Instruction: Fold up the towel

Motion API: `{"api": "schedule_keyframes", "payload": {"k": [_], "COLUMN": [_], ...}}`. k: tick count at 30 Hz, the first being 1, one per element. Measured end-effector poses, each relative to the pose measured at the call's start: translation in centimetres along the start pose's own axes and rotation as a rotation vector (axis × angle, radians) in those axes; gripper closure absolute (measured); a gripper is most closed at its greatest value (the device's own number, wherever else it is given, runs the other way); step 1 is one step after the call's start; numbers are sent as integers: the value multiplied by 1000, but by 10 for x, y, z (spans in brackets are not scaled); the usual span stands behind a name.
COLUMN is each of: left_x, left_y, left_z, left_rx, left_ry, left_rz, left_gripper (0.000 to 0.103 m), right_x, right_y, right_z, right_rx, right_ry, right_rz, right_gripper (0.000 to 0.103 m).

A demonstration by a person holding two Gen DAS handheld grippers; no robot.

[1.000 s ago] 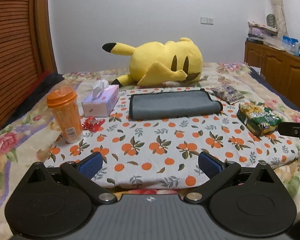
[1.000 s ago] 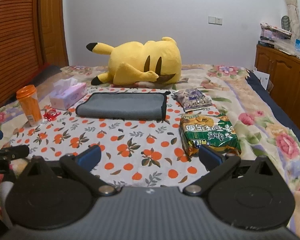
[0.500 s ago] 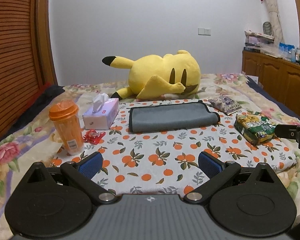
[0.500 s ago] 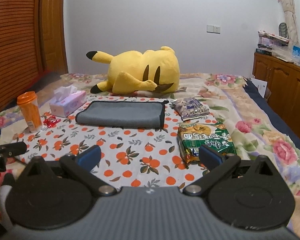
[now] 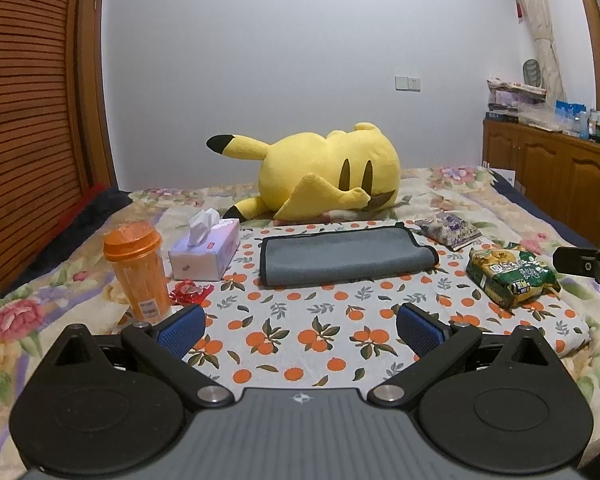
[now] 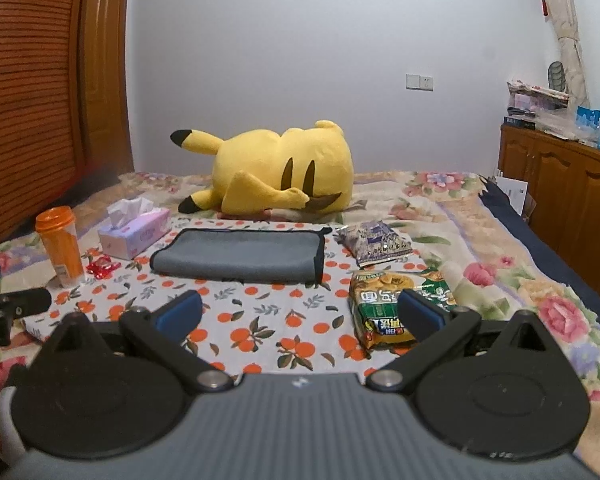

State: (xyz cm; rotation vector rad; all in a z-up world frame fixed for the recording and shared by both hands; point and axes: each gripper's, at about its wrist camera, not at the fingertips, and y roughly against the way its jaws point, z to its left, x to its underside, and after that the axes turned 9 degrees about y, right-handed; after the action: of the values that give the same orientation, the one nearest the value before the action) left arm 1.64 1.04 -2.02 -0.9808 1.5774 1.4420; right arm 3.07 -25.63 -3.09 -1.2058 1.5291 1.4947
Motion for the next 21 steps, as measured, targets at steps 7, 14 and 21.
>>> {"api": "schedule_keyframes", "payload": {"k": [7,14,21], "left_x": [-2,-2,-2], "left_y": [2,3,3], "left_z": [1,1,1], "left_rx": [1,1,1], "left_ry": [0,0,1], "left_rz": [-22,-21,-22], "left_gripper": [0,0,0], "right_x": [0,0,0], "right_y": [5,5,5], "right_z": [-2,-3,-3], "right_rx": [12,14,14], "right_ry": [-11,-12,-11], "right_rz": [-30,-33,-34], "right_gripper": [0,0,0]}}
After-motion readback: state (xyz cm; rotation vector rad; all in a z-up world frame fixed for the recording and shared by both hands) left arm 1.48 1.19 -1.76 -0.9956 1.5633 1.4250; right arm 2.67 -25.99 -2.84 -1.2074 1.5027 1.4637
